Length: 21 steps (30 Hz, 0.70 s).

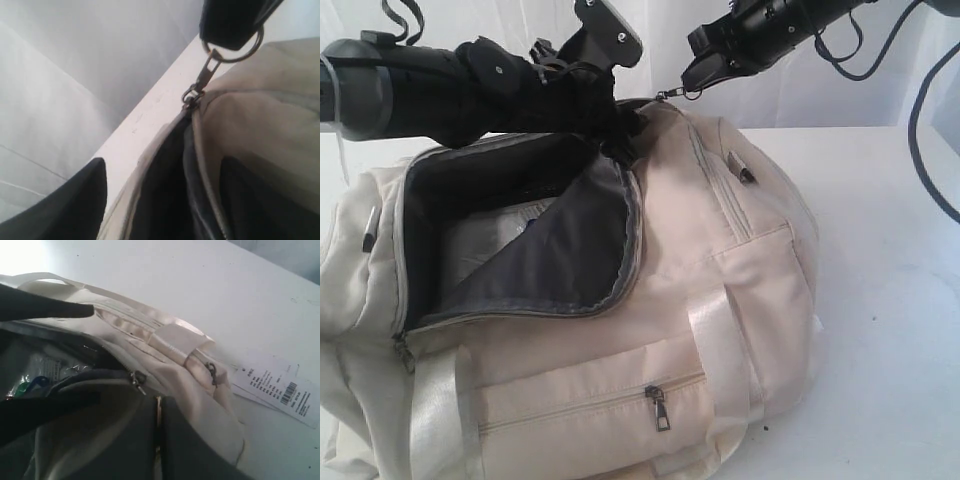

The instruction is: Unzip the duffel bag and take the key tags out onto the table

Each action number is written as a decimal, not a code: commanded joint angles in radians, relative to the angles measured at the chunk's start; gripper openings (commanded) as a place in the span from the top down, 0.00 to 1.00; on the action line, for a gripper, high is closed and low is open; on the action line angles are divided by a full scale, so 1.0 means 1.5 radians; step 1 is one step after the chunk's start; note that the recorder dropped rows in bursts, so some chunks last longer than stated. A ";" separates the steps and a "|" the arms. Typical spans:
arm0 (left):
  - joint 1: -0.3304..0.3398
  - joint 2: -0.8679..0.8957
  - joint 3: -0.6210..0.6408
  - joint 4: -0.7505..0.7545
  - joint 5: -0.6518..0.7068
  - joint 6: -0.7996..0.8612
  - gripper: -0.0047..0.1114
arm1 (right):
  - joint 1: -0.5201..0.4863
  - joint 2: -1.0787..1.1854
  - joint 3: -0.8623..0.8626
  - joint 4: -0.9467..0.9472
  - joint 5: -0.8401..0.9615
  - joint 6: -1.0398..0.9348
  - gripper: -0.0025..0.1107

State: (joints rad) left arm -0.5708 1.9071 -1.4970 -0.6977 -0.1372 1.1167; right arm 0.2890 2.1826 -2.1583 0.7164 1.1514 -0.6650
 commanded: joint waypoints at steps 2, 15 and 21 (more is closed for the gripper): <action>0.017 -0.005 -0.004 -0.023 0.065 0.003 0.39 | -0.007 -0.003 -0.002 0.003 0.004 -0.001 0.98; 0.020 -0.018 -0.004 -0.024 0.072 -0.015 0.96 | -0.007 -0.002 -0.002 -0.014 0.006 0.008 0.98; 0.035 -0.052 -0.004 -0.025 0.078 -0.015 0.96 | -0.008 -0.002 -0.002 -0.136 -0.006 0.107 0.98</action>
State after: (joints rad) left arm -0.5391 1.8682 -1.4970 -0.7136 -0.0240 1.1053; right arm 0.2890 2.1826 -2.1583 0.6161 1.1659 -0.5576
